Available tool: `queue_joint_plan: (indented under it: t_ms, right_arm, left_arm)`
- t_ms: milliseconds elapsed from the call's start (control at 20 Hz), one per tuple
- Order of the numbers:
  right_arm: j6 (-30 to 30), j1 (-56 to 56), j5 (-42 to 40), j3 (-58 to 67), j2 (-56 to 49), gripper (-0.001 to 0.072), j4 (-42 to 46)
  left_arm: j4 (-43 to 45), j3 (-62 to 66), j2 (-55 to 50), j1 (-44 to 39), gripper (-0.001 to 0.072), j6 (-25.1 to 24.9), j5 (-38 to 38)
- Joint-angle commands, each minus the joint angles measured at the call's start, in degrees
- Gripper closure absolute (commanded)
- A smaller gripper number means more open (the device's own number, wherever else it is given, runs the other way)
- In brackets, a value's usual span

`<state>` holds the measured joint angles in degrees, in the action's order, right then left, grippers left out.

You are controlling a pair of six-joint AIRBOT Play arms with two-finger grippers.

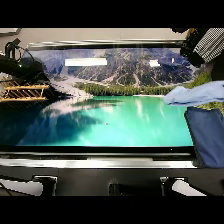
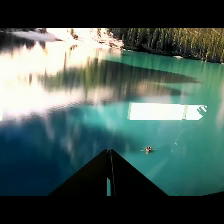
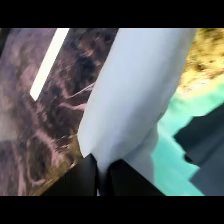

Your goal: Fold the clothes and pants, and hang the long-sleeved shirts on hangers.

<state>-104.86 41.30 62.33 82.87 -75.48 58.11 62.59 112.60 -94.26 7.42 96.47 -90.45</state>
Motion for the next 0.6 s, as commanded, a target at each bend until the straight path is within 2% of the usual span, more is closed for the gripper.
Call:
queue_joint_plan:
  t_ms: [0,250,550]
  right_arm:
    - [-8.5,3.6,2.5,0.1,3.0,0.0689,11.0]
    - [-15.8,3.9,5.1,0.1,9.3,0.0689,24.0]
    - [-15.9,3.7,19.9,-2.4,11.5,0.0689,34.8]
  left_arm:
    - [0.0,0.0,0.0,0.0,0.0689,0.0,0.0]
    - [0.0,0.0,0.0,0.0,0.0689,0.0,-0.2]
    - [0.0,0.0,0.0,0.0,0.0689,0.0,-0.2]
